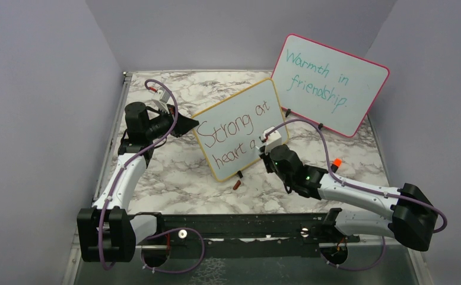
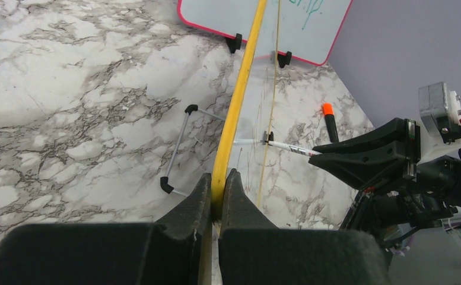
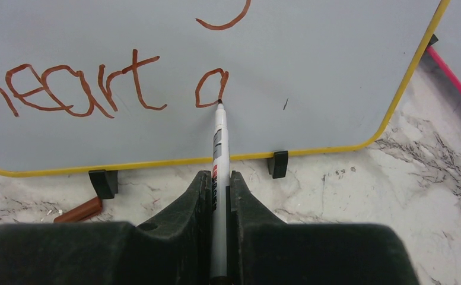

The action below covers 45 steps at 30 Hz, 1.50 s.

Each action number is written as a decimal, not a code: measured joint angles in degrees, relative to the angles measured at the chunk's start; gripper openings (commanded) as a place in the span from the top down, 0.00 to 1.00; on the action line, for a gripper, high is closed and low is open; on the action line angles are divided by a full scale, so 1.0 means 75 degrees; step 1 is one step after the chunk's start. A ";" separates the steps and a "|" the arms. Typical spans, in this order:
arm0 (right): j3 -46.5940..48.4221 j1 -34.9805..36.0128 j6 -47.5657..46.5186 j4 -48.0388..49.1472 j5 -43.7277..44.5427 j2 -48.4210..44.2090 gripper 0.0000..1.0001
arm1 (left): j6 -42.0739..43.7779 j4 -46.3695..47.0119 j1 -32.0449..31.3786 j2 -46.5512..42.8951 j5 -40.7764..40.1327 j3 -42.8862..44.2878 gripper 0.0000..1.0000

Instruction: Write a sentence on the whiteboard

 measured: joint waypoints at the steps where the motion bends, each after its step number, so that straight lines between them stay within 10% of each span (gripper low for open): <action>1: 0.0000 0.0000 0.0020 -0.0023 -0.0006 -0.0006 0.99 | 0.0000 0.0000 0.0000 0.0000 0.0000 0.0000 1.00; 45: -0.0087 0.0000 -0.0082 0.0003 -0.0589 -0.0385 0.99 | 0.1789 -0.3305 -0.0117 -0.0032 -0.1682 0.1664 0.92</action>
